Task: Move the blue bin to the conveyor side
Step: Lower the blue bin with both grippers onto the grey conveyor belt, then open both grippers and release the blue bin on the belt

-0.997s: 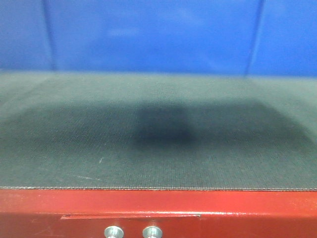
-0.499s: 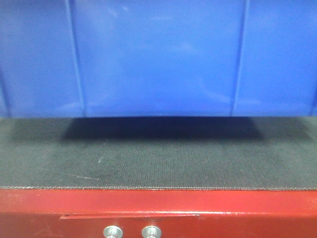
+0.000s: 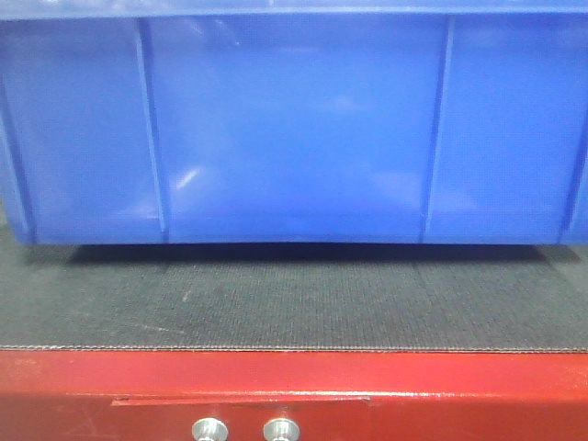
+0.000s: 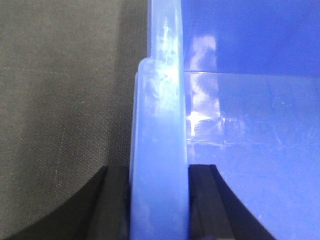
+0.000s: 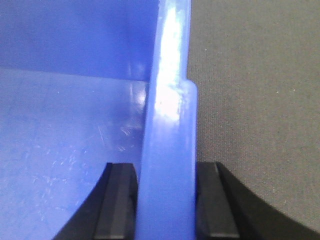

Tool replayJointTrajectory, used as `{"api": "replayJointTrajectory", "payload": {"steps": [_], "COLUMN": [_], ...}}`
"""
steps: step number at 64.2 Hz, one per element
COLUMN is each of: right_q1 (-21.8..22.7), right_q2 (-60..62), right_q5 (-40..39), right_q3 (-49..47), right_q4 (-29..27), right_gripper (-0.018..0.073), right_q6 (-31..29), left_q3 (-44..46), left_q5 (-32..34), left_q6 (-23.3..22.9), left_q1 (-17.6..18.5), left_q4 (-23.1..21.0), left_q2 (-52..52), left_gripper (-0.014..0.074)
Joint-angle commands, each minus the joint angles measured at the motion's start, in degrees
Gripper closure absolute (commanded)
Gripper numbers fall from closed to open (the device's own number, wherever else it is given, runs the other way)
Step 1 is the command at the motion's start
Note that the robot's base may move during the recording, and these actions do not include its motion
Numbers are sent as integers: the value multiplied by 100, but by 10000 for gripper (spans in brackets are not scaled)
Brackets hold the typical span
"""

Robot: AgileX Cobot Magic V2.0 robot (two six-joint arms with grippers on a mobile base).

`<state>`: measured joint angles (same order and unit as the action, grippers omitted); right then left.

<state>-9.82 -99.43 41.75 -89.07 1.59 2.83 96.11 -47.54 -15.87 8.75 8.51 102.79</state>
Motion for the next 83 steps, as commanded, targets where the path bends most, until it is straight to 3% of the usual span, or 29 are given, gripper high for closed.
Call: {"api": "replayJointTrajectory", "payload": {"steps": [1,6,16,26,42,49,56,66,70,83], "right_q1": [-70,-70,-70,-70,-70,-70,-70,-70,-70,-70], "right_q2": [64,65,65,65,75,119,237,377,400,452], "right_q5": [-541,-558,-627,-639,-198,166,325,457,407,414], "right_q3": [-138,-138,-138,-176,-738,-1238,-1714,-2332,-2504,-2691], "right_q4": [-202,-202,-202,-202,-202,-202,-202,-202,-202,-368], "right_gripper": [628,532,231,141,148,161,281,589,662,637], "right_q6": [-116,-116,-116,-116,-116,-116,-116,-116,-116,-116], "left_q3": [106,106,106,106,292,540,842,1249,1401,1774], "left_q5": [496,487,487,487,457,390,331,454,619,547], "left_q6": [14,14,14,14,14,14,14,14,14,14], "left_q1": [66,66,66,66,66,66,66,66,66,66], "left_q4": [-297,-297,-297,-275,-275,-275,-275,-263,-199,-186], "left_q2": [-92,-82,-82,-82,-147,-328,-535,-821,-852,-867], "left_gripper": [595,533,279,127,126,182,334,627,606,591]}}
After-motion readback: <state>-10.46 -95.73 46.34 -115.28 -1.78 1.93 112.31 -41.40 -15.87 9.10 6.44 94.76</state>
